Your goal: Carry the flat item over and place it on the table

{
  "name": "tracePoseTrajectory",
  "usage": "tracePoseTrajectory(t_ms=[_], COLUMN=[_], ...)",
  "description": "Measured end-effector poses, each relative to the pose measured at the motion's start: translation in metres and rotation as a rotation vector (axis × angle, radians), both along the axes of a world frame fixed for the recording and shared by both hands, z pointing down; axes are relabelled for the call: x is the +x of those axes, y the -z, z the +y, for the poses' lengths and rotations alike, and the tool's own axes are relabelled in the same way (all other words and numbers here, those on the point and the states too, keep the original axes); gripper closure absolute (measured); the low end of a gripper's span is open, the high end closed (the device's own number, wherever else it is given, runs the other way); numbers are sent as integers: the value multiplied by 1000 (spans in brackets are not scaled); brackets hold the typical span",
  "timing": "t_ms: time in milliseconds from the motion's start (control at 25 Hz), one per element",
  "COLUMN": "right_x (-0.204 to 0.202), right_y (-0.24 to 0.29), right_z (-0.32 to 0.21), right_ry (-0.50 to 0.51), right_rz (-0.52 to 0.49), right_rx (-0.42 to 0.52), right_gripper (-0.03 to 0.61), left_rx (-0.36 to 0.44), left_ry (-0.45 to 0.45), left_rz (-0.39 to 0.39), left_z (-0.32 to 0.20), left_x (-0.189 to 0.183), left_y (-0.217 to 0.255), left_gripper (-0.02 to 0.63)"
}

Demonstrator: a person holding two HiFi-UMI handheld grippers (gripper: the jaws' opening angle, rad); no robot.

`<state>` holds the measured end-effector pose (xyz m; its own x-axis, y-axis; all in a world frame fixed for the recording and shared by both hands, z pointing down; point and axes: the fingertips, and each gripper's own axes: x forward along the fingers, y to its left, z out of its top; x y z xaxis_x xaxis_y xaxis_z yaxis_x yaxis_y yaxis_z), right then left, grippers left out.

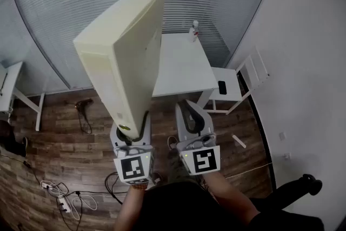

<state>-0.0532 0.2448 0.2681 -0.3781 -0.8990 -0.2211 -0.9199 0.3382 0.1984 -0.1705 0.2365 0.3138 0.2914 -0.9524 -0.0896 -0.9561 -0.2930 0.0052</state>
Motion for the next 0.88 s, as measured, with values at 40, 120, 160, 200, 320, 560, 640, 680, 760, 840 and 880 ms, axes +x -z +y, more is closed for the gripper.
tracePoseTrajectory(t_ms=[40,120,160,200,320,560,640,680,760,840,880], right_x=[2,7,9,11,14,12,12,11,10,9,8], right_y=[-3,-10,-13,-15,-20,-22,-22,-22,-23,-24,-25], right_z=[1,1,-1,-2,-6,-11,-12,-13,-13,-12,-11], right_ry=[15,39,45,49,63,92,96,98,101,105,106], right_rz=[-2,5,13,20,25,53,51,51,53,58,60], right_rx=[-18,-51,-64,-73,-89,-97,-101,-102,-102,-104,-106], right_gripper=[535,535,535,535,535,535,535,535,535,535,535], left_rx=[4,-7,-19,-25,-19,-26,-35,-39,-44,-49,-52], left_ry=[-3,-5,-4,-5,-11,-12,-9,-8,-7,-7,-7], left_rz=[-20,-33,-28,-29,-59,-79,-78,-79,-83,-82,-79], left_z=[2,4,4,3,0,-3,-3,-4,-4,-5,-5], left_x=[3,9,12,16,21,25,24,24,24,24,24], left_y=[-4,-10,-12,-13,-16,-22,-24,-25,-28,-31,-32], left_gripper=[327,327,327,327,327,327,327,327,325,325,325])
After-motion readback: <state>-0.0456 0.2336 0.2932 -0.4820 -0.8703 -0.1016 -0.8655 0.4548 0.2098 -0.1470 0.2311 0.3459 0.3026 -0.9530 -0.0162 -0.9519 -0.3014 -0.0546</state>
